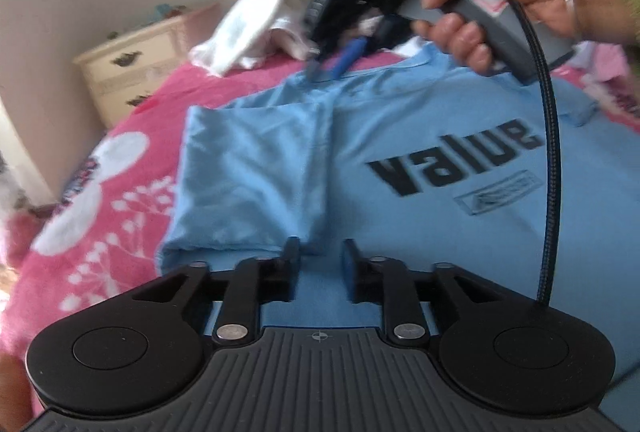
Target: Fold clothes
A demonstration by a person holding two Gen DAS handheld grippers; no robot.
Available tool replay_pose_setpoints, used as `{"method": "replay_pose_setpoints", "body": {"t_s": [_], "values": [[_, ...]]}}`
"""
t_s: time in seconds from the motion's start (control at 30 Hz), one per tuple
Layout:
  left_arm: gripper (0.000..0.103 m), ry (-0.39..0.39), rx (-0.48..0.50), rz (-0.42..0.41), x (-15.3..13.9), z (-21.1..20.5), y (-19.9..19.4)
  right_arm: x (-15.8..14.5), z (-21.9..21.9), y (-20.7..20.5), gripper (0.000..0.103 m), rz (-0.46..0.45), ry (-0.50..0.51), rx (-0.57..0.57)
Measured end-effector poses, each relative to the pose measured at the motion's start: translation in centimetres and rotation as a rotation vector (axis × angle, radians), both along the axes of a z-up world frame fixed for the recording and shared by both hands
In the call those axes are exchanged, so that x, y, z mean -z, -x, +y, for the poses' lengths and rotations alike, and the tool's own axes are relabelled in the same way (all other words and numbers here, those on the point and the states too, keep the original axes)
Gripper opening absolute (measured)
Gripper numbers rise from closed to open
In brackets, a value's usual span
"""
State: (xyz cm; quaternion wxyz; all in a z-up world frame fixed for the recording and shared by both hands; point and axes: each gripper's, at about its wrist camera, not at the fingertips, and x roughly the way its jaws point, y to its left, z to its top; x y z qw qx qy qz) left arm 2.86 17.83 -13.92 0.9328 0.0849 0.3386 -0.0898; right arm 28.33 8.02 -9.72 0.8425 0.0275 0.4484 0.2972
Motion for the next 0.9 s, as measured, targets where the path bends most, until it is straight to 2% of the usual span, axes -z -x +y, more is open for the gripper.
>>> {"method": "replay_pose_setpoints", "body": {"t_s": [0.17, 0.3, 0.37, 0.47, 0.57, 0.67, 0.7, 0.77, 0.8, 0.9], "values": [[0.027, 0.07, -0.006, -0.049, -0.9, 1.5, 0.6, -0.4, 1.1, 1.6, 0.03, -0.044, 0.016, -0.095], [0.027, 0.095, -0.172, -0.076, -0.6, 3.9, -0.9, 0.4, 2.1, 2.7, 0.03, -0.034, 0.04, -0.15], [0.027, 0.107, -0.268, -0.048, 0.1, 5.4, -2.0, 1.4, 2.4, 2.8, 0.03, -0.017, 0.06, -0.142], [0.027, 0.158, -0.313, -0.007, 0.8, 6.7, -2.2, 2.8, 2.4, 2.5, 0.027, 0.009, 0.093, -0.113], [0.027, 0.146, -0.302, -0.002, 0.7, 6.7, -1.9, 2.2, 1.3, 2.2, 0.028, 0.023, 0.044, -0.072], [0.027, 0.144, -0.297, 0.001, 0.7, 6.7, -1.9, 1.5, 0.9, 2.7, 0.029, 0.011, 0.026, -0.116], [0.028, 0.145, -0.298, 0.001, 0.7, 6.7, -1.9, 1.4, 0.9, 2.9, 0.029, 0.006, 0.03, -0.136], [0.028, 0.149, -0.3, 0.0, 0.8, 6.8, -2.0, 2.3, 1.3, 3.3, 0.029, 0.0, 0.112, -0.16], [0.028, 0.165, -0.312, -0.002, 0.3, 7.0, -1.7, 2.5, 1.2, 3.3, 0.029, 0.006, 0.131, -0.152], [0.029, 0.22, -0.352, -0.009, -1.3, 7.8, -0.8, 0.9, -0.1, 3.3, 0.029, 0.007, 0.068, -0.12]]}}
